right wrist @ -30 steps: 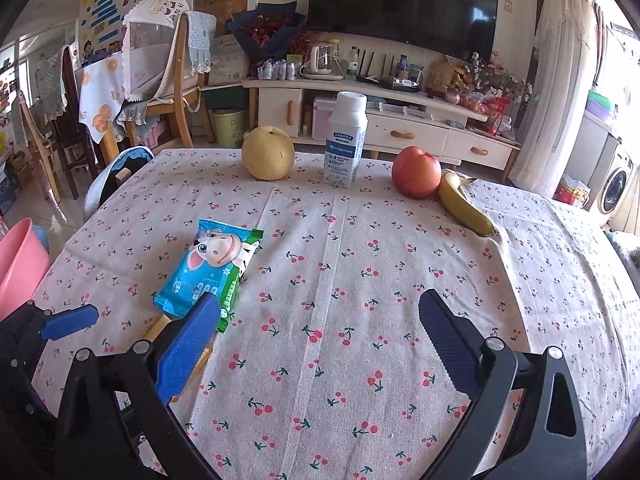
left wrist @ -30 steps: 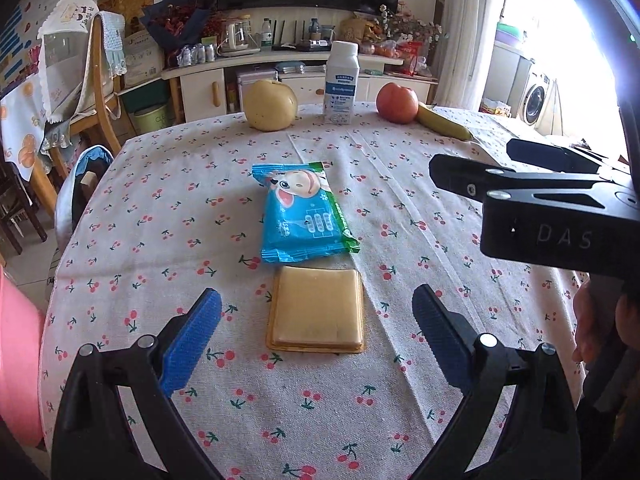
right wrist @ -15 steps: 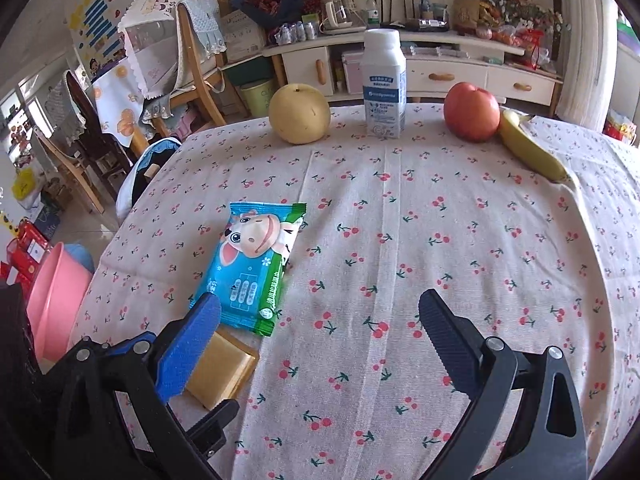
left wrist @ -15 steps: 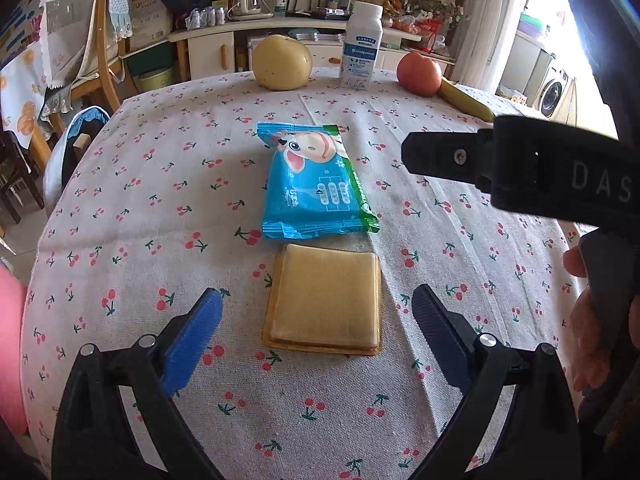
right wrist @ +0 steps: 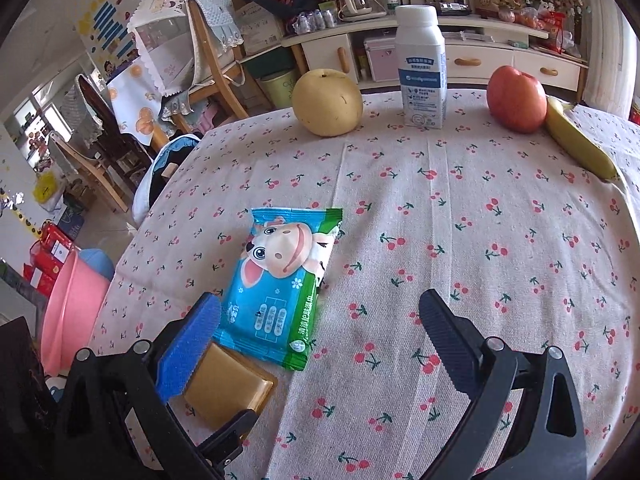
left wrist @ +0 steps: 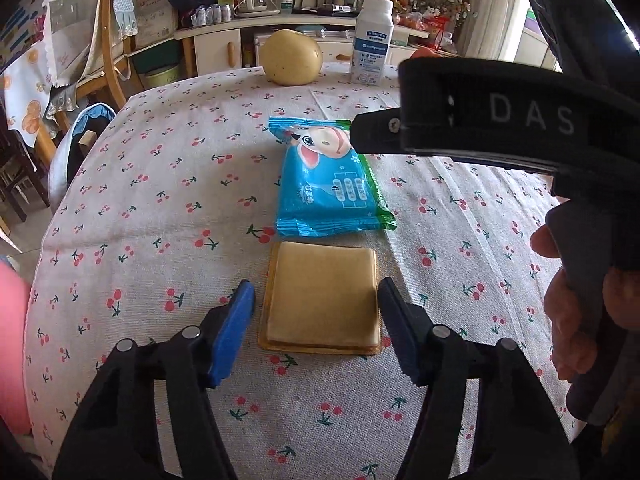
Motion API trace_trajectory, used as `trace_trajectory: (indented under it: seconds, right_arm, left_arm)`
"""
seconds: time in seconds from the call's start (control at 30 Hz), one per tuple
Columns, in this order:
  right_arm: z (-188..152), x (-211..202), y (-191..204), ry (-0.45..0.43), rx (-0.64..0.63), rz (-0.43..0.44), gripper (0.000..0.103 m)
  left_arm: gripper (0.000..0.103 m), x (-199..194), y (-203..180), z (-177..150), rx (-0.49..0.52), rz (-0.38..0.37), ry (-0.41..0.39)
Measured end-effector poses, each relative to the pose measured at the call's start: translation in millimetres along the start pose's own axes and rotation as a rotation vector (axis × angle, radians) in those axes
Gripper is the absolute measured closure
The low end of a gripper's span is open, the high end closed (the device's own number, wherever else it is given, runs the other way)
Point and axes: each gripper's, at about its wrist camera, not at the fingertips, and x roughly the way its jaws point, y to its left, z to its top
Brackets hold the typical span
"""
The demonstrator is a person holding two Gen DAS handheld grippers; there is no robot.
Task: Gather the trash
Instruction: 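Grasp the blue wet-wipes pack with the right gripper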
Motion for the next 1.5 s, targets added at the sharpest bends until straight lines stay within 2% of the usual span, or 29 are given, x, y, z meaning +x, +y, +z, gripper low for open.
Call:
trace_trajectory:
  seconds: [0.43, 0.63, 0.67, 0.73, 0.83, 1.0, 1.23, 1.4, 1.5]
  right_arm:
    - [9, 39, 41, 0.034, -0.204, -0.022, 0.005]
    - [7, 59, 47, 0.067, -0.251, -0.044, 0.006]
    - [7, 62, 47, 0.074, -0.252, -0.046, 0.008]
    - [6, 66, 46, 0.075, -0.264, -0.07, 0.019]
    - [7, 67, 45, 0.069, -0.27, -0.078, 0.026]
    - [8, 64, 37, 0.064, -0.264, -0.084, 0.045]
    - [7, 52, 13, 0.064, -0.226, -0.094, 0.048]
    - [7, 46, -1, 0.064, -0.193, -0.099, 0.048]
    - [7, 45, -2, 0.06, -0.189, -0.101, 0.043]
  left_arm:
    - [0.042, -3, 17, 0, -0.041, 0.014, 0.001]
    - [0.041, -3, 18, 0, -0.044, 0.016, 0.005]
    - [0.04, -3, 18, 0, -0.044, 0.013, 0.006]
    - [0.037, -3, 18, 0, -0.044, 0.01, 0.009]
    - [0.027, -2, 18, 1, -0.042, 0.007, 0.012]
    - [0.018, -4, 20, 1, -0.041, -0.026, 0.003]
    - [0.012, 1, 21, 1, -0.034, -0.05, 0.011]
    - [0.012, 5, 18, 3, -0.015, -0.018, 0.007]
    - [0.012, 6, 15, 3, -0.006, 0.001, 0.005]
